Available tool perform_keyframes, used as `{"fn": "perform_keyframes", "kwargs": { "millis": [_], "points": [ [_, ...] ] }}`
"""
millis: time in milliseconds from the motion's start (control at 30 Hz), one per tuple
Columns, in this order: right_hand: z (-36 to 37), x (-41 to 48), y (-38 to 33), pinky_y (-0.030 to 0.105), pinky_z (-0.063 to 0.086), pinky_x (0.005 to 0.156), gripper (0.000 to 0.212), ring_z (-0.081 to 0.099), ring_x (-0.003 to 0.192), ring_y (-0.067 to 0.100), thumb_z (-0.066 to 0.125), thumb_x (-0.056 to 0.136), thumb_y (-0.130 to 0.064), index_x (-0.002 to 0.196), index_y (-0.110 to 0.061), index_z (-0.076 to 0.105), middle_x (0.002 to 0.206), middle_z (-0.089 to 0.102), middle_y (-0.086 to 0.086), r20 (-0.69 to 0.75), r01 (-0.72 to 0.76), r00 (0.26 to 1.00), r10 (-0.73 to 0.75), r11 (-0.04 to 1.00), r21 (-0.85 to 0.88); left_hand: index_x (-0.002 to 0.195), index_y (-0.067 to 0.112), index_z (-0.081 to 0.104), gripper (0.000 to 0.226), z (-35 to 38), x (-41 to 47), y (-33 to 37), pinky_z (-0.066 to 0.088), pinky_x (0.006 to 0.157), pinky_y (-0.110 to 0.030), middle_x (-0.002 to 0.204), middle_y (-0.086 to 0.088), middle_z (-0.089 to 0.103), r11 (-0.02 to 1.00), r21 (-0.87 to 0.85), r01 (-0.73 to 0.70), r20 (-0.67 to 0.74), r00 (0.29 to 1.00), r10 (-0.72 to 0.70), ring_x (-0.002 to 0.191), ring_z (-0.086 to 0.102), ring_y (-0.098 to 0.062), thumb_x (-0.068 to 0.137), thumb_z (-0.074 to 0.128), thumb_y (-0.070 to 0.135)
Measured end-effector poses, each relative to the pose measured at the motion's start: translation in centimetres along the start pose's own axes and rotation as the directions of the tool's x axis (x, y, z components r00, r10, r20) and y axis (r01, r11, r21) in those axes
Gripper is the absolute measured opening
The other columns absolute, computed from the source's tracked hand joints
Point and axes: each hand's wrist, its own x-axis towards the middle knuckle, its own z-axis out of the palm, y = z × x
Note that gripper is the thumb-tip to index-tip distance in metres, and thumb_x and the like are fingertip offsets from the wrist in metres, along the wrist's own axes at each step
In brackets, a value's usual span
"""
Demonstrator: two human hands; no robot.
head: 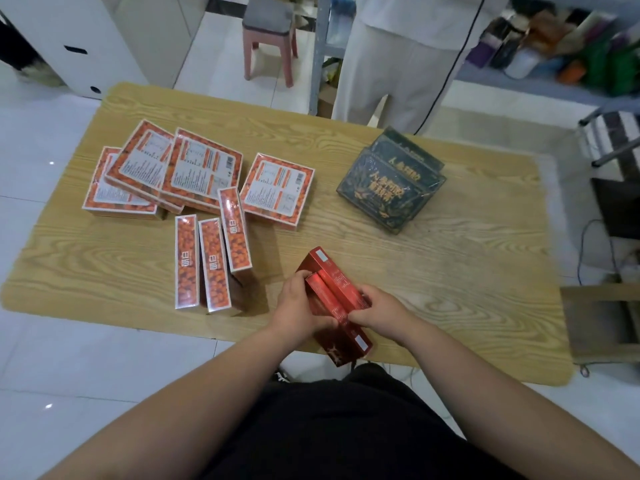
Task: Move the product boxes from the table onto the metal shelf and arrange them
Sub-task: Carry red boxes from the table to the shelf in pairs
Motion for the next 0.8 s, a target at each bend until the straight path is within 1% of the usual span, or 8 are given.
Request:
{"fn": "perform_keyframes", "kwargs": {
  "millis": [100, 200, 300, 400, 500, 567, 667, 800],
  "points": [
    [-1.5, -0.4, 1.4, 0.043, 0.059, 0.091, 0.052, 0.071, 0.096, 0.015, 0.072, 0.074, -0.029, 0.124, -0.032, 0.061, 0.108, 0.071, -0.004, 0.025, -0.029, 0.999, 0.026, 0.994, 0.102, 0.133, 0.021, 0.034, 0.102, 1.1, -0.2, 0.8, 0.044, 0.104, -0.036, 0.131, -0.001, 0.043, 0.998, -0.047, 0.046, -0.032, 0.998, -0.047, 0.121, 0.046, -0.016, 0.053, 0.097, 0.034],
    [-3.7, -0.6, 3.0, 0.045, 0.059, 0.09, 0.049, 0.072, 0.096, 0.019, 0.07, 0.069, -0.032, 0.118, -0.031, 0.064, 0.108, 0.073, -0.001, 0.049, -0.064, 0.997, 0.055, 0.977, 0.205, 0.116, 0.021, 0.034, 0.079, 2.0, -0.2, 1.7, 0.044, 0.072, -0.021, 0.105, 0.009, 0.05, 0.988, -0.116, 0.104, -0.079, 0.99, -0.114, 0.097, 0.055, -0.012, 0.064, 0.093, 0.031],
    [-5.9, -0.7, 4.9, 0.042, 0.054, 0.081, 0.037, 0.07, 0.092, 0.024, 0.071, 0.074, -0.023, 0.11, -0.026, 0.062, 0.107, 0.072, 0.006, 0.071, -0.091, 0.995, 0.07, 0.932, 0.352, 0.116, 0.018, 0.031, 0.071, 3.1, -0.2, 2.4, 0.045, 0.053, -0.021, 0.095, 0.011, 0.052, 0.974, -0.188, 0.13, -0.113, 0.982, -0.152, 0.08, 0.057, -0.007, 0.073, 0.088, 0.029],
    [-7.3, -1.2, 6.5, 0.039, 0.05, 0.07, 0.024, 0.065, 0.082, 0.025, 0.063, 0.088, -0.006, 0.109, -0.018, 0.059, 0.099, 0.068, 0.01, 0.079, -0.099, 0.994, 0.07, 0.881, 0.463, 0.116, 0.021, 0.031, 0.068, 5.1, -0.8, 3.0, 0.055, 0.059, -0.033, 0.096, 0.005, 0.054, 0.961, -0.213, 0.175, -0.113, 0.973, -0.202, 0.08, 0.063, -0.017, 0.076, 0.085, 0.031],
    [-8.3, -1.3, 7.5, 0.036, 0.05, 0.066, 0.02, 0.062, 0.077, 0.023, 0.061, 0.089, -0.006, 0.104, -0.02, 0.058, 0.094, 0.065, 0.008, 0.095, -0.101, 0.994, 0.062, 0.867, 0.487, 0.115, 0.023, 0.033, 0.066, 7.2, -1.5, 3.4, 0.056, 0.056, -0.037, 0.099, -0.003, 0.056, 0.947, -0.237, 0.217, -0.136, 0.958, -0.253, 0.078, 0.066, -0.025, 0.076, 0.084, 0.037],
    [-9.2, -1.2, 7.8, 0.036, 0.053, 0.065, 0.023, 0.064, 0.074, 0.022, 0.062, 0.089, -0.009, 0.109, -0.018, 0.056, 0.092, 0.066, 0.009, 0.111, -0.103, 0.992, 0.057, 0.882, 0.461, 0.117, 0.022, 0.037, 0.065, 8.2, -2.2, 3.6, 0.054, 0.059, -0.035, 0.101, -0.004, 0.056, 0.926, -0.295, 0.237, -0.183, 0.937, -0.299, 0.08, 0.065, -0.023, 0.076, 0.084, 0.04],
    [-10.1, -1.0, 8.0, 0.031, 0.05, 0.057, 0.024, 0.057, 0.052, 0.014, 0.061, 0.09, -0.007, 0.11, -0.016, 0.053, 0.079, 0.061, 0.007, 0.135, -0.102, 0.99, 0.046, 0.888, 0.449, 0.117, 0.021, 0.045, 0.056, 9.4, -3.4, 3.6, 0.057, 0.065, -0.038, 0.102, -0.003, 0.061, 0.872, -0.416, 0.257, -0.214, 0.904, -0.369, 0.083, 0.066, -0.02, 0.079, 0.081, 0.041],
    [-10.0, -0.6, 8.3, 0.03, 0.048, 0.063, 0.013, 0.057, 0.055, 0.013, 0.06, 0.093, -0.014, 0.105, -0.02, 0.06, 0.075, 0.062, 0.004, 0.176, -0.086, 0.984, 0.005, 0.883, 0.46, 0.11, 0.023, 0.056, 0.052, 10.4, -6.7, 1.9, 0.059, 0.08, -0.047, 0.102, 0.003, 0.066, 0.786, -0.539, 0.303, -0.222, 0.849, -0.48, 0.087, 0.069, -0.019, 0.075, 0.073, 0.057]
  ]
}}
